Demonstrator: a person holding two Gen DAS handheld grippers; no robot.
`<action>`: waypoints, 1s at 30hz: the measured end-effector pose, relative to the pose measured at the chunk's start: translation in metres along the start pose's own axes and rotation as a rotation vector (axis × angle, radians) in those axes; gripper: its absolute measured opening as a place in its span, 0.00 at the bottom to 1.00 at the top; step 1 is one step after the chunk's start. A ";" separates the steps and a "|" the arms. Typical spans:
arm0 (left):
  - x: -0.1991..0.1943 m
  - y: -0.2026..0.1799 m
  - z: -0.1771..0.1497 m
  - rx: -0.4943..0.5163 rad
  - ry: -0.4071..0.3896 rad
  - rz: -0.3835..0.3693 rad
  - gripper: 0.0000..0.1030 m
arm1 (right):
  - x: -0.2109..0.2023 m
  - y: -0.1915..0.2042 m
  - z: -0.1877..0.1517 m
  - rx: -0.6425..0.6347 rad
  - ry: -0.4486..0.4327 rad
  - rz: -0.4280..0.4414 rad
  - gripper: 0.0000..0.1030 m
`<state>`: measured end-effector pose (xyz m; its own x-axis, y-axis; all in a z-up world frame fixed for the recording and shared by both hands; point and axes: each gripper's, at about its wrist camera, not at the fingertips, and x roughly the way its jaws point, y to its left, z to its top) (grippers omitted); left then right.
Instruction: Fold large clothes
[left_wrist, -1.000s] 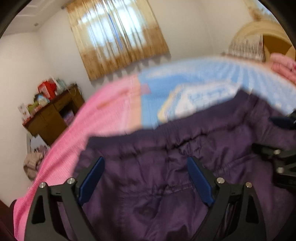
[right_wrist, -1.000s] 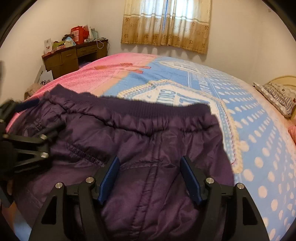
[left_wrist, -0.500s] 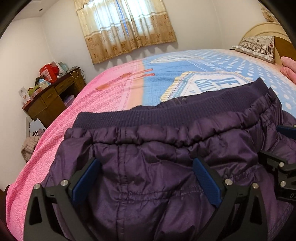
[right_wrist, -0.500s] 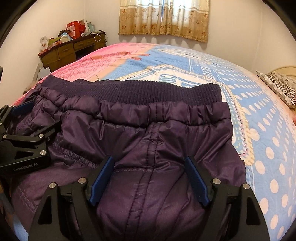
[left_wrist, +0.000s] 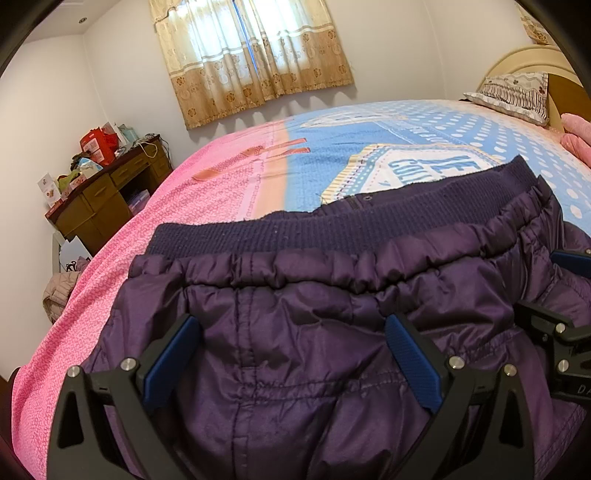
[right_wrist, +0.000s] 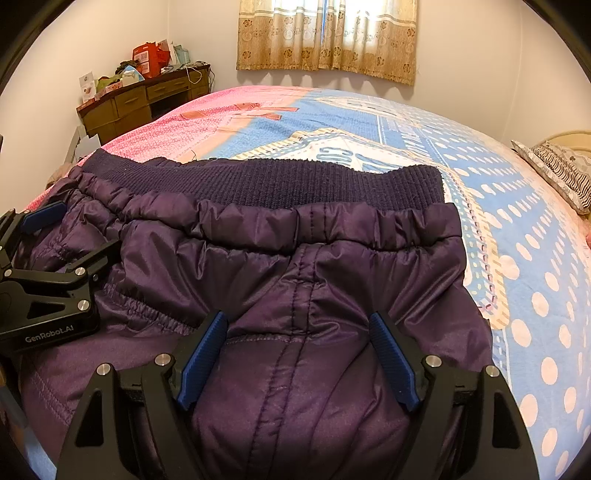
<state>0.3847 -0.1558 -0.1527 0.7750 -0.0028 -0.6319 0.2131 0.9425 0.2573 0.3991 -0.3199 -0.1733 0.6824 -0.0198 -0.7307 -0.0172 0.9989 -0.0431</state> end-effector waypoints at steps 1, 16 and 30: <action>0.000 -0.001 0.000 0.001 -0.001 0.002 1.00 | 0.000 0.001 0.000 -0.002 0.001 -0.003 0.77; -0.010 0.001 0.001 0.022 -0.006 0.015 0.99 | 0.004 0.006 0.002 -0.014 0.014 -0.027 0.78; -0.078 0.190 -0.015 -0.111 -0.072 -0.152 1.00 | -0.104 0.055 -0.006 0.004 -0.189 0.038 0.81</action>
<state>0.3554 0.0288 -0.0654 0.7803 -0.1682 -0.6024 0.2676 0.9604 0.0783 0.3229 -0.2636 -0.1040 0.8067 0.0262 -0.5904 -0.0431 0.9990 -0.0146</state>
